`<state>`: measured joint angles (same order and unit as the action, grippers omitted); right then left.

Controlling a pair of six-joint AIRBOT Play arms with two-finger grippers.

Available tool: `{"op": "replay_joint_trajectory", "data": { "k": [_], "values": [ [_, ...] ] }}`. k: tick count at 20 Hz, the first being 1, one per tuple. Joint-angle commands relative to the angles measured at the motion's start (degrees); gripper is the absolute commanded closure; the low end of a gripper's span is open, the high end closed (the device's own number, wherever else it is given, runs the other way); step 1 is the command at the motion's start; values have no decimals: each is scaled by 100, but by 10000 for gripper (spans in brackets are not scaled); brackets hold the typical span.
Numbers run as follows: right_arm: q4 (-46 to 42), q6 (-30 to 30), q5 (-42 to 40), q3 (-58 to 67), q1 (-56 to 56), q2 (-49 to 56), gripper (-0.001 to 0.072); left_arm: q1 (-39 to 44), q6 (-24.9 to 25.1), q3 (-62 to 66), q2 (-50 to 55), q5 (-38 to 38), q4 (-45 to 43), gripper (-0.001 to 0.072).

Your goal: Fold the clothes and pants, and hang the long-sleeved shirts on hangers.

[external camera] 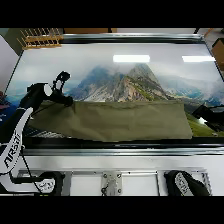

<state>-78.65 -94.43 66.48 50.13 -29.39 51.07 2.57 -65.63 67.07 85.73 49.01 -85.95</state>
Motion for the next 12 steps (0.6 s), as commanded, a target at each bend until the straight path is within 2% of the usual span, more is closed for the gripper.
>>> {"op": "replay_joint_trajectory", "data": {
  "k": [1, 3, 5, 6, 7, 8, 12],
  "values": [
    [0, 2, -9, 4, -9, 2, -3, -7, -170, 446, -9, 68, 11, 124],
    [31, 122, -4, 52, -61, 22, -3, 0, -579, 1027, -15, 522, 68, 124],
    [138, 483, 61, 199, -273, 205, -4, 107, -752, 1478, -13, 1069, 271, 125],
    [197, 682, 109, 306, -442, 374, -3, 162, -752, 1613, -13, 1283, 468, 221],
    [319, 1008, 155, 426, -651, 616, -3, 267, -750, 1700, -13, 1473, 682, 490],
    [472, 1307, 225, 535, -872, 881, -3, 348, -750, 1742, -13, 1615, 881, 689],
    [1342, 2562, 776, 918, -1711, 2369, -4, 800, -767, 1611, -15, 1895, 2315, 689]
  ]
}}
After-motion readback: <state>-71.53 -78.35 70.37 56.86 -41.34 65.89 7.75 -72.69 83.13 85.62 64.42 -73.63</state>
